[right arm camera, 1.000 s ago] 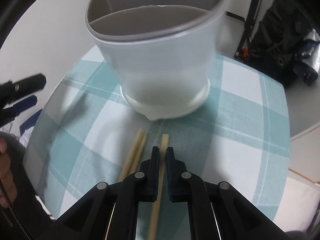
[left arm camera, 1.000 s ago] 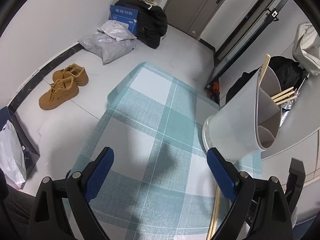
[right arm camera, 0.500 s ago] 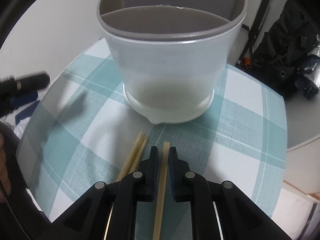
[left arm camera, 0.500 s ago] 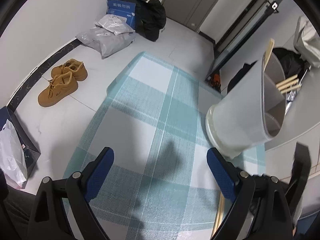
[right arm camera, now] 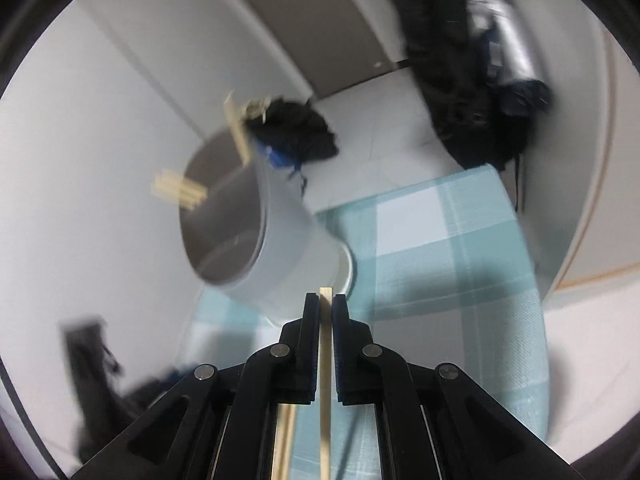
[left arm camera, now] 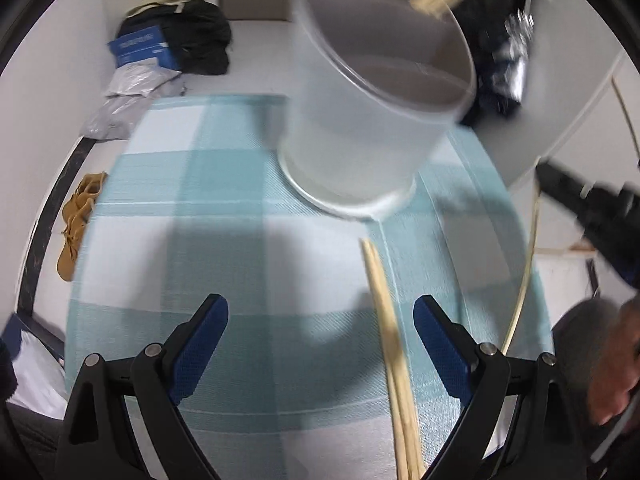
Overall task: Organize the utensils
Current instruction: 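Close the right gripper on a chopstick while the left gripper approaches the last chopsticks, then lower the left gripper and close it on a chopstick while the right gripper holds its chopstick, then lift both held chopsticks up above the white holder's opening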
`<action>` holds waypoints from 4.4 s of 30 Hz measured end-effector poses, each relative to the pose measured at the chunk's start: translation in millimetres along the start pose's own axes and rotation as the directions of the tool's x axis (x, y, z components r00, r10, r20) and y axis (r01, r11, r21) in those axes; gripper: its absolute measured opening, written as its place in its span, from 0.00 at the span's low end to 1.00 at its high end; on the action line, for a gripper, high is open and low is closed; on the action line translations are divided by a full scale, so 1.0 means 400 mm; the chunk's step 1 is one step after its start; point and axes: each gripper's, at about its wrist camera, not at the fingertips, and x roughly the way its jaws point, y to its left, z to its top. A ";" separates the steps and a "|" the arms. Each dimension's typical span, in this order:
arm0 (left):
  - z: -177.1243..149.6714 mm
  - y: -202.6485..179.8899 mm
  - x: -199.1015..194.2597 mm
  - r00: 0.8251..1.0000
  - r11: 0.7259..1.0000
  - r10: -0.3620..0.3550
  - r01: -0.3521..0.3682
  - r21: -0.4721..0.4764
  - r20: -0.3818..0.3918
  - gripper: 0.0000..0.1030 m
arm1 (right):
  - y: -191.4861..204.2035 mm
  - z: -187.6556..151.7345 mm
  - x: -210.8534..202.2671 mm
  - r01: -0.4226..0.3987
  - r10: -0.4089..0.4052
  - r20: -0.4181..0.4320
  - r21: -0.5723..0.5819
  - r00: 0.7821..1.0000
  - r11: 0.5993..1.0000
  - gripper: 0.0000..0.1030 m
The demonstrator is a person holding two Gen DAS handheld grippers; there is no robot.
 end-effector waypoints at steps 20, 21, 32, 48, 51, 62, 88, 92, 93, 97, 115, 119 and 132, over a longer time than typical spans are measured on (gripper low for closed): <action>-0.006 0.001 0.063 0.986 0.996 0.086 -0.082 0.037 -0.145 0.89 | -0.136 -0.012 -0.069 -0.114 0.102 0.094 0.125 0.990 0.986 0.05; -0.006 -0.006 0.063 0.986 0.995 0.095 -0.089 0.050 -0.134 0.89 | -0.136 -0.012 -0.070 -0.116 0.105 0.098 0.125 0.990 0.985 0.05; -0.003 0.006 0.060 0.982 0.991 0.131 -0.128 0.035 -0.133 0.89 | -0.141 -0.013 -0.094 -0.116 0.101 0.123 0.120 0.987 0.986 0.05; 0.010 -0.016 0.071 0.975 0.985 0.175 -0.174 0.015 -0.136 0.89 | -0.113 -0.010 -0.110 -0.117 0.106 0.143 0.073 0.984 0.990 0.05; 0.007 -0.023 0.062 0.979 0.989 0.147 -0.148 0.006 -0.144 0.89 | -0.116 -0.010 -0.115 -0.120 0.108 0.146 0.076 0.983 0.990 0.05; 0.005 -0.035 0.085 0.968 0.984 0.167 -0.153 0.089 -0.188 0.89 | -0.118 -0.010 -0.120 -0.120 0.107 0.153 0.080 0.982 0.990 0.05; 0.080 -0.078 0.022 0.997 0.997 0.041 -0.038 0.061 -0.058 0.01 | -0.072 -0.015 -0.108 -0.091 0.087 0.124 0.025 0.988 0.996 0.05; 0.076 -0.063 -0.087 0.997 0.999 -0.019 0.016 0.046 0.074 0.01 | -0.008 -0.022 -0.122 -0.088 0.096 0.143 -0.065 0.985 0.994 0.05; 0.073 -0.059 -0.115 0.993 0.999 -0.029 0.024 0.046 0.110 0.01 | 0.010 -0.025 -0.126 -0.079 0.093 0.150 -0.096 0.984 0.992 0.05; 0.066 -0.047 -0.199 0.971 0.996 -0.085 0.079 0.036 0.223 0.01 | 0.092 -0.038 -0.133 -0.045 0.084 0.177 -0.218 0.981 0.975 0.05; 0.080 -0.068 -0.250 0.948 0.994 -0.113 0.106 0.042 0.297 0.01 | 0.228 -0.033 -0.094 -0.034 0.100 0.179 -0.339 0.979 0.940 0.05; 0.091 -0.072 -0.258 0.947 0.993 -0.118 0.106 0.056 0.299 0.01 | 0.234 -0.028 -0.095 -0.036 0.103 0.183 -0.338 0.978 0.940 0.05; 0.143 -0.057 -0.321 0.938 0.992 -0.128 0.128 0.022 0.323 0.01 | 0.259 0.031 -0.162 -0.078 0.156 0.217 -0.328 0.964 0.941 0.05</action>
